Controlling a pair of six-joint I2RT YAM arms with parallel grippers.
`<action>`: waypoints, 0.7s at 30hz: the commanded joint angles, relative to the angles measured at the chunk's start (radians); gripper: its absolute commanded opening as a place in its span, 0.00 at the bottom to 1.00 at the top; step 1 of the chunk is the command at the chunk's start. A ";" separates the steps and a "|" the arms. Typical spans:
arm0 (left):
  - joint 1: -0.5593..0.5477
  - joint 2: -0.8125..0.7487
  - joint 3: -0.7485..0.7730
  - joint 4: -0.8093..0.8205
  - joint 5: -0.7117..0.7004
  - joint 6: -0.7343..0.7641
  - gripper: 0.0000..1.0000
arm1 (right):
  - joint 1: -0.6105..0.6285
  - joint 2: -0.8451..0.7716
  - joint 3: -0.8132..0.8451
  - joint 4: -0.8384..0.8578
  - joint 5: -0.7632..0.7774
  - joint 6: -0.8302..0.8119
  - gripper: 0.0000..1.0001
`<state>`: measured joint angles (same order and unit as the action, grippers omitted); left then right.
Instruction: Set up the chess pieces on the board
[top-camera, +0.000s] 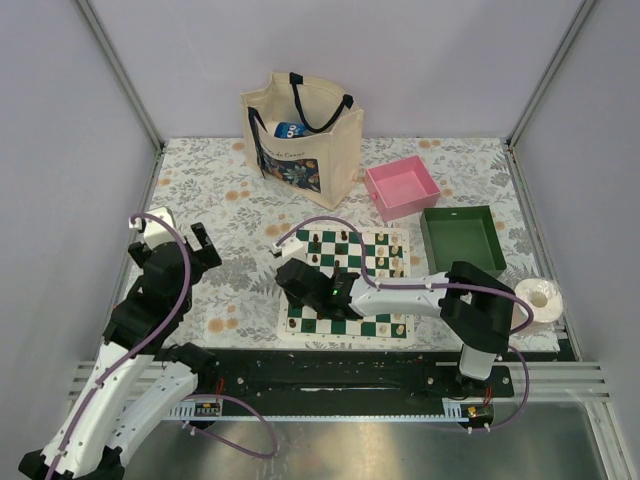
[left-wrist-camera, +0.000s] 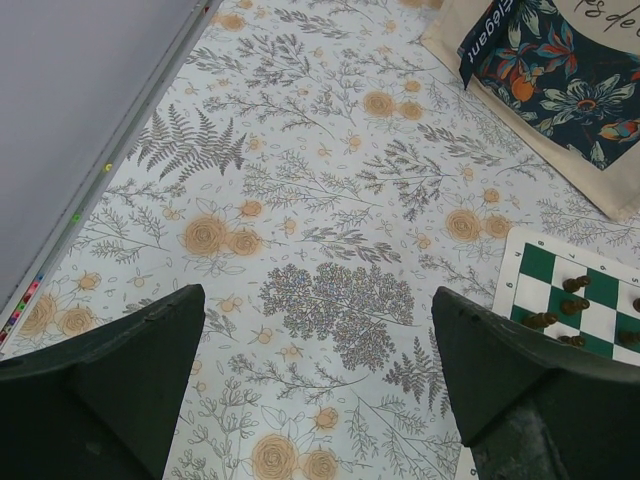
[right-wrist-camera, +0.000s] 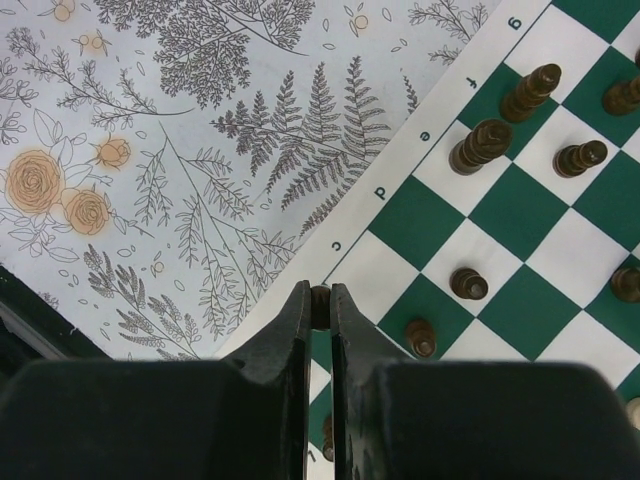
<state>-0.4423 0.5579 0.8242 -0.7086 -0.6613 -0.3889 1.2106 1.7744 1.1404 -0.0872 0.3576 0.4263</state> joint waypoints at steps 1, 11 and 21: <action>0.019 0.004 -0.003 0.040 0.043 0.004 0.99 | 0.030 0.023 -0.007 0.069 0.076 0.028 0.00; 0.037 0.014 -0.002 0.040 0.063 0.002 0.99 | 0.047 0.005 -0.051 0.057 0.096 0.077 0.01; 0.045 0.019 -0.002 0.046 0.080 0.002 0.99 | 0.053 0.013 -0.068 0.073 0.077 0.086 0.02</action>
<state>-0.4053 0.5674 0.8238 -0.7074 -0.6010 -0.3889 1.2507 1.8015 1.0676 -0.0486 0.4072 0.4931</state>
